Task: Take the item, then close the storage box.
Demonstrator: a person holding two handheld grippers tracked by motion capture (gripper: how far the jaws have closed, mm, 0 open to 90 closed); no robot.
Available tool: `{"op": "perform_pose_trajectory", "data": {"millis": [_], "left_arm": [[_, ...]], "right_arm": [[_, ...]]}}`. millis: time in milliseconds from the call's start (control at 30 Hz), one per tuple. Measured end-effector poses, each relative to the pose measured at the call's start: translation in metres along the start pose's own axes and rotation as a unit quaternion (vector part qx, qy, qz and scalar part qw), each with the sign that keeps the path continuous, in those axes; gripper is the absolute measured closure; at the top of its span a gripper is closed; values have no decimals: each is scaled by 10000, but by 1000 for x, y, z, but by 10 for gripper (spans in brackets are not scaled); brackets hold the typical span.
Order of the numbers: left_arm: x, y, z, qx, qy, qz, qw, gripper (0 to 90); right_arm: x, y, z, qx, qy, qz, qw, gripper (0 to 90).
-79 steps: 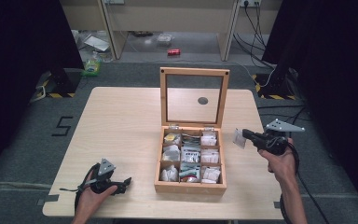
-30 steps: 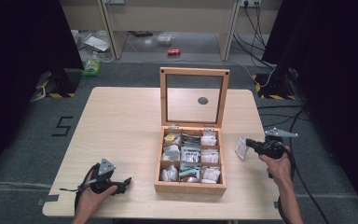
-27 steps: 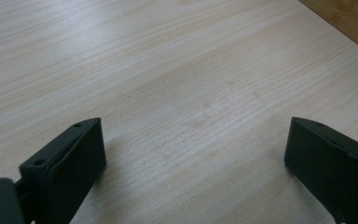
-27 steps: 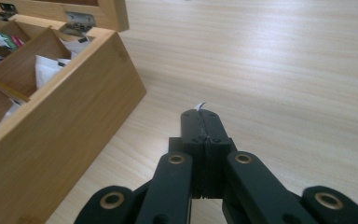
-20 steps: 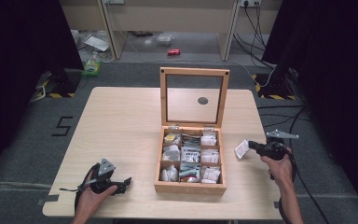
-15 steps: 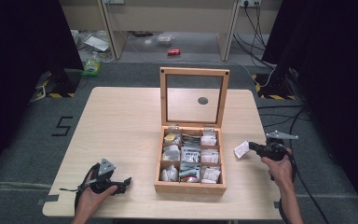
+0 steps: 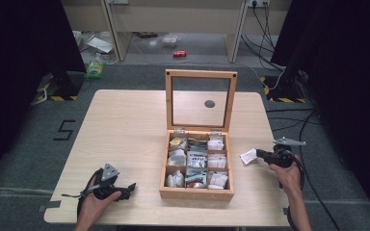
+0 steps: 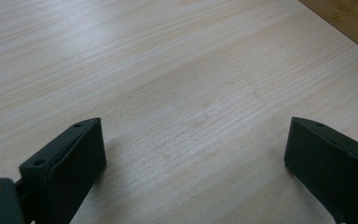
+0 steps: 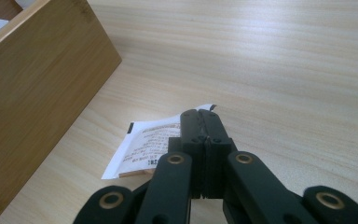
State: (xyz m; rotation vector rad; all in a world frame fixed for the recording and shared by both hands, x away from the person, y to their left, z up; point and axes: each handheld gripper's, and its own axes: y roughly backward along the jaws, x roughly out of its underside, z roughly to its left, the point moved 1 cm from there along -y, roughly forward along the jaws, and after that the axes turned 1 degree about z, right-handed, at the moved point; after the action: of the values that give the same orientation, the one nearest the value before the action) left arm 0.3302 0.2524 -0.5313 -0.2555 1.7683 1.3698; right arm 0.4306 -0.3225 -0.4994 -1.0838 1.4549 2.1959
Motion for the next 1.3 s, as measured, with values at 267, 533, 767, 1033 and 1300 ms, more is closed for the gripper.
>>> {"op": "perform_pose_trajectory", "data": {"millis": [267,533,767,1033,1300], "left_arm": [[0,0,0,1,4,0,10000,45],[0,0,0,0,6,-2,10000,45],[0,0,0,1,5,-1,10000,45],[0,0,0,3,0,1,10000,45],[0,0,0,11,-6,9,10000,39]], "right_arm": [[1,0,-3,22,-91,-38,9999,847],[-6,3,0,17,-104,-221,9997,760],[-12,6,5,-19,-104,-335,9994,714],[-14,7,7,20,-125,-416,9991,647],[-16,8,8,62,-158,-431,9989,594]]}}
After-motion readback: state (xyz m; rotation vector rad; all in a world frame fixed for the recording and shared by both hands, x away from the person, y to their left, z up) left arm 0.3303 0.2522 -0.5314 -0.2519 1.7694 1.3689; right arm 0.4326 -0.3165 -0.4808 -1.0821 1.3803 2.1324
